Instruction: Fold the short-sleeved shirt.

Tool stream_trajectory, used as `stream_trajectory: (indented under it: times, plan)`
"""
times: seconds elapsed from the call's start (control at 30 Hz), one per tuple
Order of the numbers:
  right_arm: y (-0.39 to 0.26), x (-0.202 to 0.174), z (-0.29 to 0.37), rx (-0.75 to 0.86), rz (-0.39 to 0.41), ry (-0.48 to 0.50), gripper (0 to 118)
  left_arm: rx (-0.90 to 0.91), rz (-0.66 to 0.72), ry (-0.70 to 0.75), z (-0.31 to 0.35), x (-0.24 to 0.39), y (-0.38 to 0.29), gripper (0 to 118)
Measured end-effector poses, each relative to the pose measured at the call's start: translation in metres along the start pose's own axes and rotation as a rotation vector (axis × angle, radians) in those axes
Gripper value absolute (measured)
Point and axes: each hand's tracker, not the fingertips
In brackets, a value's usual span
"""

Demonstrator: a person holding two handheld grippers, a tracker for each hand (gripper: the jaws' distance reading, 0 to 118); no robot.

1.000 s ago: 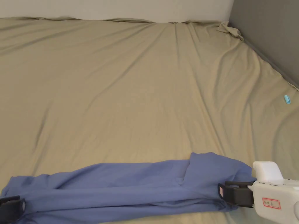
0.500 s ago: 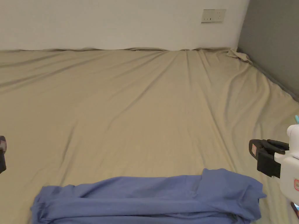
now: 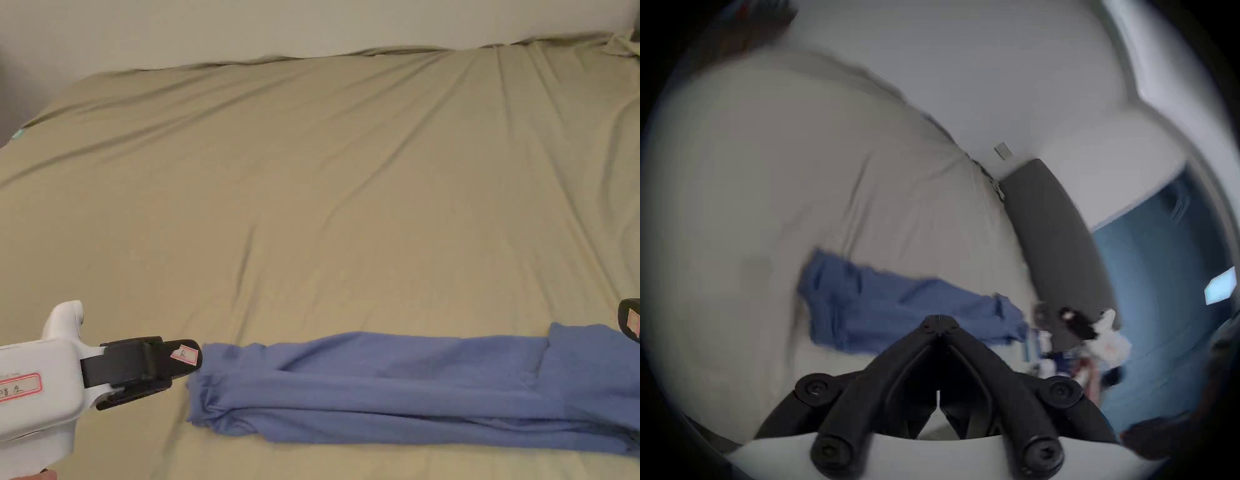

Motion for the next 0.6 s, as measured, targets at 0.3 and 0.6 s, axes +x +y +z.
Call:
stream_trajectory:
  times: [0.3,0.6]
  plan:
    - [-0.021,-0.038,-0.042,-0.123,-0.021,0.086,2,-0.137,0.206,0.063,-0.057,-0.103,0.002,88]
    - [-0.011,-0.038,-0.062,-0.137,-0.024,0.125,2,-0.111,0.095,0.008,-0.134,-0.081,-0.002,14]
